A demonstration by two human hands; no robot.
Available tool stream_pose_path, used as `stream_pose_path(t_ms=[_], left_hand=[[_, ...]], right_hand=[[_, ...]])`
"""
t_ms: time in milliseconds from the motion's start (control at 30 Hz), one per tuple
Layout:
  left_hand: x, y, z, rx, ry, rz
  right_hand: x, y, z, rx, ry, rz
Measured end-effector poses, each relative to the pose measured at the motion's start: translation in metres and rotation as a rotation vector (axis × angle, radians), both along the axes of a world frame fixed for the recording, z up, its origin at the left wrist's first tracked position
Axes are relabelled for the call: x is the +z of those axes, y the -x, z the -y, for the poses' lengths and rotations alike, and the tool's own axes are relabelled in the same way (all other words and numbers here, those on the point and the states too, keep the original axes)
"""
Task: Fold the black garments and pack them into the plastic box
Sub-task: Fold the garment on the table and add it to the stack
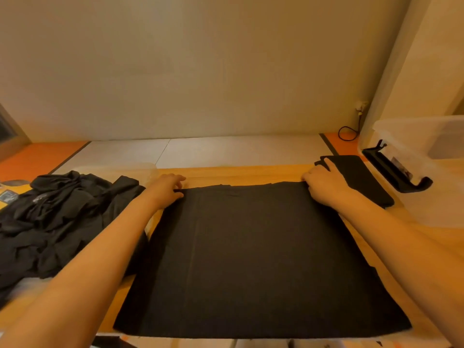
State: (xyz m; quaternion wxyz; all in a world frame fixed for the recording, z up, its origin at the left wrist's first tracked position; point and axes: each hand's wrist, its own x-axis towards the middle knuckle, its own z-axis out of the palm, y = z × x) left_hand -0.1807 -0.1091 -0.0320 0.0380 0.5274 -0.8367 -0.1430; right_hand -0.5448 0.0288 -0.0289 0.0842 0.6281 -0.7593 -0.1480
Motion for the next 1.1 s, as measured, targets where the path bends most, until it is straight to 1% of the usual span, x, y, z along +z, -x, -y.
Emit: stream_pose_path(t_ms=[67,133,233,300,400,500,600,733,833,967,1033,1100], left_hand=[[-0.002,-0.001,0.004,0.003,0.002,-0.001],[-0.002,-0.002,0.004,0.011,-0.002,-0.01],[-0.004,-0.004,0.001,-0.008,0.047,-0.009],[-0.005,-0.007,-0.003,-0.023,0.068,-0.043],[-0.004,-0.016,-0.01,-0.022,0.074,-0.111],[0.002,-0.022,-0.015,-0.039,0.112,-0.165],[0.009,-0.023,-0.011,-0.046,0.115,-0.213],[0.017,-0.017,0.001,-0.045,0.102,-0.252],[0.015,-0.01,0.013,-0.014,0.102,-0.233],[-0.002,-0.001,0.021,0.056,0.055,-0.201],[-0.01,0.003,0.02,0.096,0.096,-0.219],[-0.015,0.005,0.014,0.122,0.224,-0.2]], right_hand=[[-0.005,0.002,0.0,0.013,0.05,-0.018],[-0.007,0.002,-0.001,0.002,0.097,0.022],[-0.005,0.003,-0.004,0.011,0.126,0.046],[-0.004,0.006,-0.007,0.029,0.174,0.073],[0.002,0.01,-0.013,0.021,0.252,0.177],[0.008,0.012,-0.017,0.021,0.262,0.243],[0.011,0.017,-0.015,0.028,0.274,0.265],[0.014,0.024,-0.003,0.013,0.338,0.262],[0.015,0.023,0.006,-0.04,0.312,0.246],[0.004,0.013,0.013,-0.09,0.261,0.121],[-0.005,0.007,0.014,-0.088,0.307,0.095],[-0.007,0.002,0.011,-0.068,0.399,0.111]])
